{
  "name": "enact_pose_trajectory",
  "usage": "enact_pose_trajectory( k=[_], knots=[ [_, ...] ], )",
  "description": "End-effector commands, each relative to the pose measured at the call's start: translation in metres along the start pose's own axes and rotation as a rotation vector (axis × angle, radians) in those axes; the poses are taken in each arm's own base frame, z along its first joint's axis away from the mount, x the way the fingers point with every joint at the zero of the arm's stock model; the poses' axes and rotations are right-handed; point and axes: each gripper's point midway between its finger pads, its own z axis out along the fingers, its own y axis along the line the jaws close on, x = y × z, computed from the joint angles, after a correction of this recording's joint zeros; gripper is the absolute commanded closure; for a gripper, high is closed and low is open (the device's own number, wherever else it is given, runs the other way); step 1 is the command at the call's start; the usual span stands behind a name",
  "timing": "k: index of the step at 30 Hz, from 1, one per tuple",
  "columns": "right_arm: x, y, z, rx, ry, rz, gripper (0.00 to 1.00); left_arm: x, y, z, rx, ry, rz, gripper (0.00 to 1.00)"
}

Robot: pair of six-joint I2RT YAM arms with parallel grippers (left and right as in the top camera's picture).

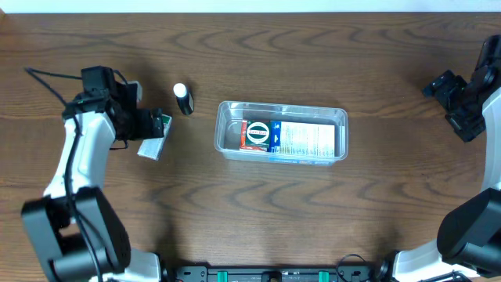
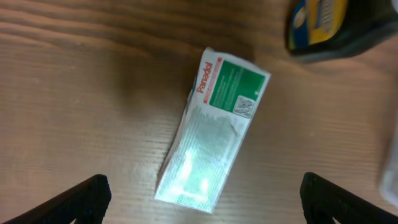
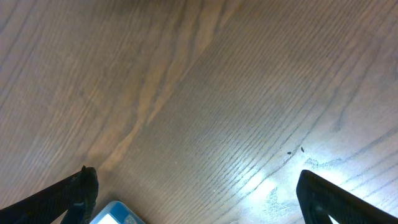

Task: Pack container
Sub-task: 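Reach left gripper down to the green-white Panadol box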

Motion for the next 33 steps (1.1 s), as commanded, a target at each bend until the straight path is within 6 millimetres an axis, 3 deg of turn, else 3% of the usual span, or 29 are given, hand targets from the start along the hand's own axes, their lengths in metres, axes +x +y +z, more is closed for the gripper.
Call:
enact_pose_trajectory(
  k=[1,6,14,23,30,33],
  knots=[
    [-0.003,0.0,-0.002,-0.001,-0.009,-0.008,0.01,0.003,0.007,0.018,-0.011,0.047,0.065,0.02],
    [-0.003,0.0,-0.002,-0.001,-0.009,-0.009,0.01,0.012,0.007,0.038,-0.001,0.102,0.061,0.02],
    [-0.003,0.0,-0.002,-0.001,-0.009,-0.008,0.01,0.001,0.008,0.043,-0.005,0.064,0.11,0.02],
    [-0.003,0.0,-0.002,-0.001,-0.01,-0.008,0.01,0.018,-0.008,0.073,0.022,0.158,0.208,0.02],
    [-0.003,0.0,-0.002,-0.001,-0.009,-0.009,0.01,0.018,-0.008,0.076,0.02,0.157,0.212,0.0],
    [-0.003,0.0,-0.002,-0.001,-0.009,-0.009,0.01,0.018,-0.008,0.075,0.02,0.157,0.211,0.13]
  ],
)
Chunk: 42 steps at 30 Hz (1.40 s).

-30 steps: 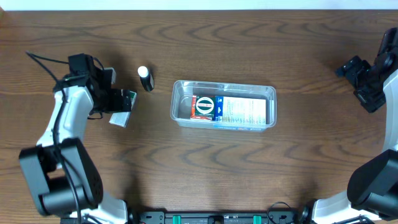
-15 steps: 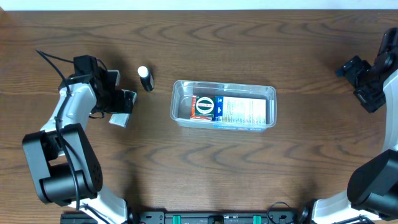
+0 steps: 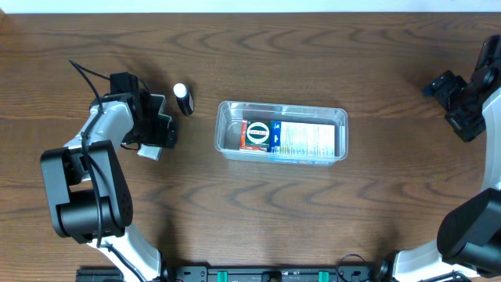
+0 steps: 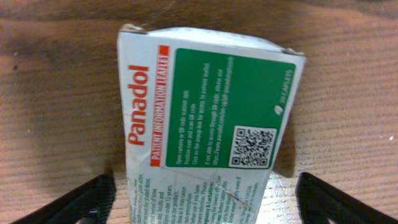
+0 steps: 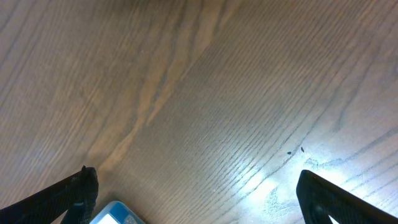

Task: Pack container
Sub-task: 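Reach left gripper down to the green-white Panadol box, then grasp the Panadol box with the left gripper and lift it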

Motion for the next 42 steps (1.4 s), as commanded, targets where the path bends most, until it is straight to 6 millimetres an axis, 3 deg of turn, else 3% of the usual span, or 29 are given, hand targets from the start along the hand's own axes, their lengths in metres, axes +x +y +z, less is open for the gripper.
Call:
enact_pose_trajectory(
  k=[1,4,11,18,25,27,30,34,42],
  knots=[
    [-0.003,0.0,-0.002,-0.001,-0.009,-0.009,0.01,-0.002,0.002,0.002,-0.005,0.004,0.017,0.18],
    [-0.003,0.0,-0.002,-0.001,-0.009,-0.009,0.01,-0.003,0.002,-0.001,-0.008,-0.005,0.005,0.3],
    [-0.003,0.0,-0.002,-0.001,-0.009,-0.009,0.01,-0.015,0.003,-0.023,-0.025,-0.071,-0.014,0.32],
    [-0.003,0.0,-0.002,-0.001,-0.009,-0.009,0.01,-0.028,0.002,-0.058,-0.052,-0.169,-0.004,0.47],
    [-0.003,0.0,-0.002,-0.001,-0.009,-0.008,0.01,-0.024,0.012,-0.059,-0.105,-0.151,-0.01,0.46],
    [-0.003,0.0,-0.002,-0.001,-0.009,-0.008,0.01,-0.02,0.017,-0.059,-0.138,-0.133,-0.014,0.36],
    [-0.003,0.0,-0.002,-0.001,-0.009,-0.009,0.01,-0.017,0.022,-0.059,-0.167,-0.118,-0.016,0.3],
    [-0.003,0.0,-0.002,-0.001,-0.009,-0.009,0.01,-0.016,0.021,-0.057,-0.164,-0.114,-0.016,0.29],
    [-0.003,0.0,-0.002,-0.001,-0.009,-0.009,0.01,-0.01,0.019,-0.036,-0.135,-0.063,-0.018,0.25]
  ],
)
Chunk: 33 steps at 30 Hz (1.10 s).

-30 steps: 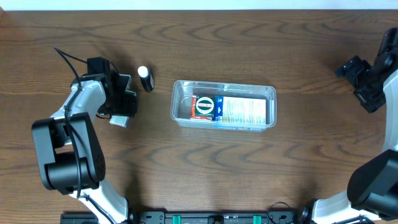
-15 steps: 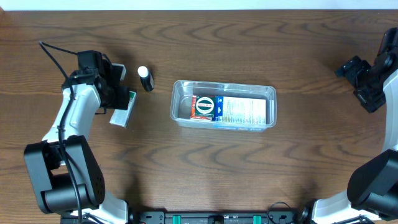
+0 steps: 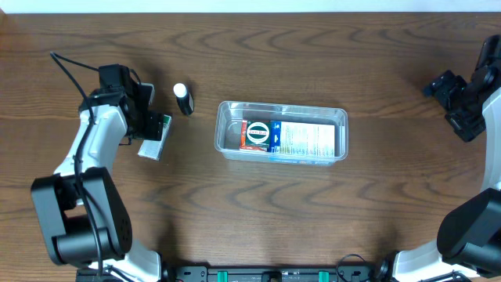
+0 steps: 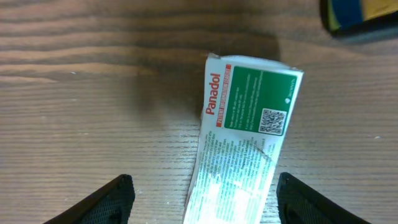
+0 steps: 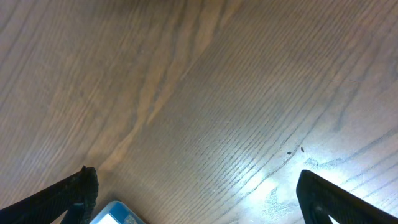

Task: Pack container
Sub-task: 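Grasp the Panadol box with the left gripper and lift it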

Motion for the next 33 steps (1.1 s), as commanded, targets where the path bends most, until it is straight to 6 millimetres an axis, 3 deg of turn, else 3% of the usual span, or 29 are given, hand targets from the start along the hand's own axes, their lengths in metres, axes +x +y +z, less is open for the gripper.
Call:
enact_pose_trajectory(
  k=[1,8,22,24,28,33],
  knots=[
    [-0.003,0.0,-0.002,-0.001,-0.009,-0.009,0.01,0.003,-0.002,0.012,0.02,0.031,0.002,0.25],
    [-0.003,0.0,-0.002,-0.001,-0.009,-0.009,0.01,0.001,-0.008,0.014,0.054,0.021,0.036,0.21],
    [-0.003,0.0,-0.002,-0.001,-0.009,-0.009,0.01,0.012,-0.012,0.044,0.076,0.089,0.038,0.16],
    [-0.003,0.0,-0.002,-0.001,-0.009,-0.009,0.01,0.011,-0.011,0.044,0.075,0.085,0.038,0.18],
    [-0.003,0.0,-0.002,-0.001,-0.009,-0.009,0.01,0.011,-0.011,0.044,0.074,0.082,0.034,0.35],
    [-0.003,0.0,-0.002,-0.001,-0.009,-0.009,0.01,0.011,-0.011,0.044,0.072,0.083,-0.001,0.37]
  ],
)
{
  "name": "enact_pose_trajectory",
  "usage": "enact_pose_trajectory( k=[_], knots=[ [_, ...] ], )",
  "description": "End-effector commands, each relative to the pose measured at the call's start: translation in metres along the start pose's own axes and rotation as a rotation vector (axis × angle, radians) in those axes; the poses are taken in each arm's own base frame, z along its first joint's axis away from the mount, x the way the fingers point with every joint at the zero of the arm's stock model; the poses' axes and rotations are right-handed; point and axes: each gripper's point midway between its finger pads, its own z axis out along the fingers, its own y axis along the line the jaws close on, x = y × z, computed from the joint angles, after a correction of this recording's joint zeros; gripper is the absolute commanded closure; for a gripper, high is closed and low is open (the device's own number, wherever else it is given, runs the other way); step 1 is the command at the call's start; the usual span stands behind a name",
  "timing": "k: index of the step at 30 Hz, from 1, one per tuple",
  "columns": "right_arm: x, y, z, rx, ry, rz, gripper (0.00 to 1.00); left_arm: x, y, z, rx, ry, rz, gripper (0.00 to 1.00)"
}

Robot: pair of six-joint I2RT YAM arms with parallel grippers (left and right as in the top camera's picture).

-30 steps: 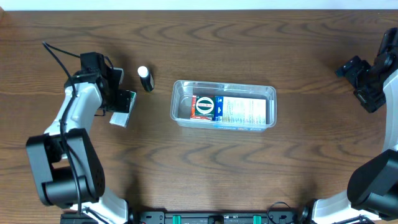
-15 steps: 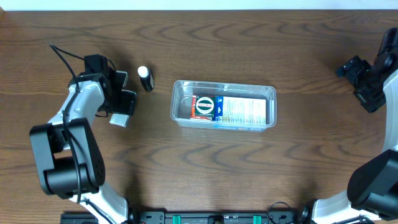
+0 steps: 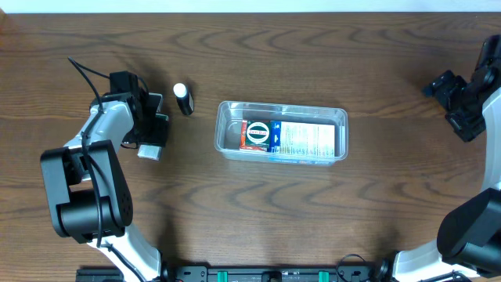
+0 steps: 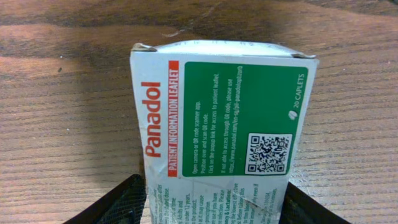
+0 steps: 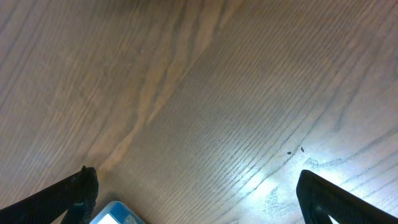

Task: Pack container
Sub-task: 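Grasp the Panadol box with the left gripper and lift it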

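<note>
A green-and-white Panadol box (image 4: pixel 217 124) lies flat on the wooden table at the left. My left gripper (image 4: pixel 214 208) is down over it, one finger against each long side, shut on the box. From above, the gripper (image 3: pixel 159 129) covers most of the box, leaving its white end (image 3: pixel 149 150) showing. The clear plastic container (image 3: pixel 282 106) stands in the middle of the table. Inside it lie a red-and-white box (image 3: pixel 256 135) and a blue-and-white box (image 3: pixel 307 139). My right gripper (image 5: pixel 196 199) hangs open over bare wood at the far right.
A small black bottle with a white cap (image 3: pixel 182 99) lies between the left gripper and the container. A blue-and-white corner (image 5: pixel 112 214) shows at the bottom edge of the right wrist view. The left arm's cable (image 3: pixel 86 70) trails over the table.
My left gripper was raised above the Panadol box with its fingers clear of it. Now it is low over the box with both fingers against its sides. The right arm is unchanged.
The left gripper first hung wide open above the Panadol box. Then it was low, with its fingers wide on either side. Later it was raised with a narrower gap, and now it is down and shut on the box. Container and right arm stayed put.
</note>
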Motion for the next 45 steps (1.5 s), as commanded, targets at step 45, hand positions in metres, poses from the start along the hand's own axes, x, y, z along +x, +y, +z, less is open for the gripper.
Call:
enact_pose_trajectory(
  k=[45],
  knots=[
    [-0.003,0.0,-0.002,-0.001,-0.009,-0.009,0.01,0.005,0.002,-0.02,-0.023,0.006,-0.169,0.3]
  ],
)
